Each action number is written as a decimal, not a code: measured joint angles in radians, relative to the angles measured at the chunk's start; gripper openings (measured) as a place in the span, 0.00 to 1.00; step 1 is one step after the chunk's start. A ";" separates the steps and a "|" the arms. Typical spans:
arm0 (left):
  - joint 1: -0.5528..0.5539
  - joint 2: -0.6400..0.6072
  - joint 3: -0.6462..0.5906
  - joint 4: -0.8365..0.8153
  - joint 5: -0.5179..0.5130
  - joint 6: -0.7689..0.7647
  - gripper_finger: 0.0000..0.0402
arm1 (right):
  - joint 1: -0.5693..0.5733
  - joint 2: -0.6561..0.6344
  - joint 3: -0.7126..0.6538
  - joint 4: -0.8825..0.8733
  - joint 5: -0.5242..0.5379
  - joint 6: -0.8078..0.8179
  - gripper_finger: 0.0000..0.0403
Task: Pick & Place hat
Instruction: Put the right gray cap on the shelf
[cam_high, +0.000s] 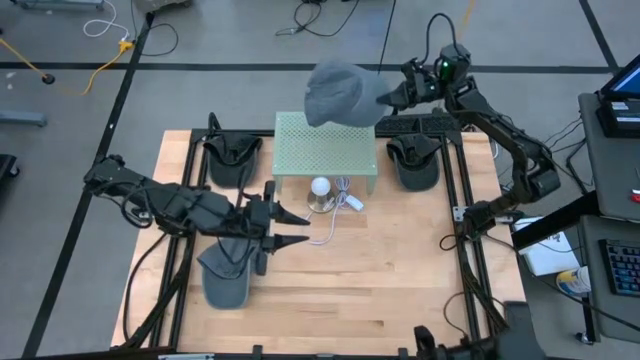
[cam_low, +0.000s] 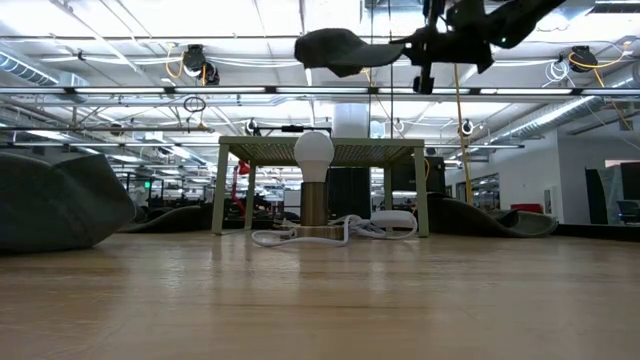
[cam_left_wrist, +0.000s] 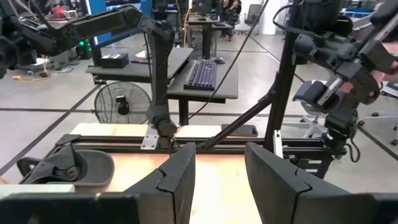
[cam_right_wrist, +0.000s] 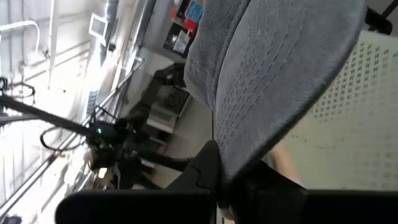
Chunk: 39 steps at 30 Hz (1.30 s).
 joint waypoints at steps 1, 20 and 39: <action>0.004 0.000 0.000 -0.003 0.000 0.000 0.36 | -0.003 0.010 0.000 -0.006 -0.016 -0.016 0.01; 0.048 0.000 0.000 -0.008 0.003 -0.002 0.36 | -0.061 0.084 -0.110 -0.080 -0.122 -0.201 0.01; 0.059 0.000 0.000 -0.008 0.002 -0.027 0.36 | -0.056 0.083 -0.341 0.027 -0.064 -0.222 0.01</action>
